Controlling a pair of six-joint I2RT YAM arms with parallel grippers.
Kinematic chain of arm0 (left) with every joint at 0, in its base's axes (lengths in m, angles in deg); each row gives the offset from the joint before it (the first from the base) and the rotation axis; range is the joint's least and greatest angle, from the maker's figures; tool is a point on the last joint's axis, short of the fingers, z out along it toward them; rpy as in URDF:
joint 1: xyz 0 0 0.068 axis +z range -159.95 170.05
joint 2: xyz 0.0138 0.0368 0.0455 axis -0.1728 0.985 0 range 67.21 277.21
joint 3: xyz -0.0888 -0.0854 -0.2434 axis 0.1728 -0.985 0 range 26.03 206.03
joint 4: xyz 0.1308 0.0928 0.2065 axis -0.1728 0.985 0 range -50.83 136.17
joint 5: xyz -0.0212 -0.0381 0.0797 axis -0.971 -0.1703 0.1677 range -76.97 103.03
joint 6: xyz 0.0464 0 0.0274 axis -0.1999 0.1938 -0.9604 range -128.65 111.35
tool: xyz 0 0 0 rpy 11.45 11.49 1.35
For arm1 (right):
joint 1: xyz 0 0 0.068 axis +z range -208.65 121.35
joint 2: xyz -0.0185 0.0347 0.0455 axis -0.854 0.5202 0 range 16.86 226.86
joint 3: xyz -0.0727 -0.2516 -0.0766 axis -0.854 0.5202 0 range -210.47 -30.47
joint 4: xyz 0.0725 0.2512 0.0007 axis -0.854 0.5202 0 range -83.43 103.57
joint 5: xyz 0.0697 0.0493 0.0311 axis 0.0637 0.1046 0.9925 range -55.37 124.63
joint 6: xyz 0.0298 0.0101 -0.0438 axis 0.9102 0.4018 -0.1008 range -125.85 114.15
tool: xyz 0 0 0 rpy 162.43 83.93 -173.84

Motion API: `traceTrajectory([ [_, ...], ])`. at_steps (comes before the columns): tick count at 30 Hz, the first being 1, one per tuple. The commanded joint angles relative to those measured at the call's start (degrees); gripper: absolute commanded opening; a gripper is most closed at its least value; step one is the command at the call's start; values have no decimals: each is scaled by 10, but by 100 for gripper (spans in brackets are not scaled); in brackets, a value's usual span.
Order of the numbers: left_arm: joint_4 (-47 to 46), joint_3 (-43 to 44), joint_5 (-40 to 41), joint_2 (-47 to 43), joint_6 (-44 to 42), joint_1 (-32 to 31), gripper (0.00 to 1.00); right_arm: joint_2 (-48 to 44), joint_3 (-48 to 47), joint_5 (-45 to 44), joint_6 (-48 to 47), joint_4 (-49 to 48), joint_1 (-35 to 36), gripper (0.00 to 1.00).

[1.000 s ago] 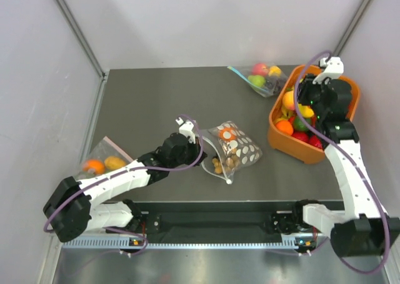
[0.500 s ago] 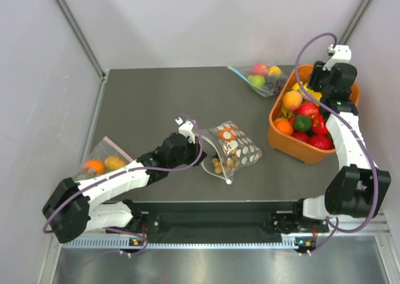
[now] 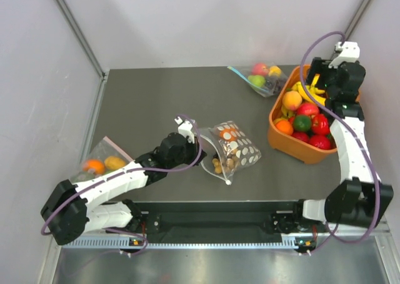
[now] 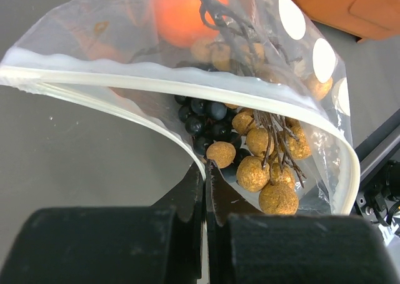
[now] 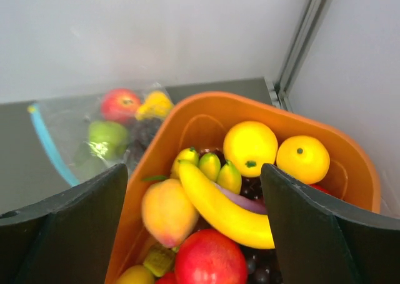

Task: Open the zip-top bag and remove the fake food

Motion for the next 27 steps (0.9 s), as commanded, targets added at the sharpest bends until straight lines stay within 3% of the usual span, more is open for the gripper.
traceTrajectory([
  [1, -21, 9, -6, -15, -4, -2, 0, -100, 0, 38, 36, -8, -1, 87],
  [5, -21, 20, -23, -10, -5, -5, 0, -163, 16, 86, 61, 17, 34, 86],
  [12, -24, 33, -29, -10, -7, -7, 0, -220, 17, 161, 85, 72, 229, 84],
  [18, -28, 46, -30, -12, -4, -9, 0, -244, 58, 241, 133, 82, 347, 82],
  [27, -34, 76, -37, -13, -8, -10, 0, -250, 117, 228, 162, 86, 565, 79],
])
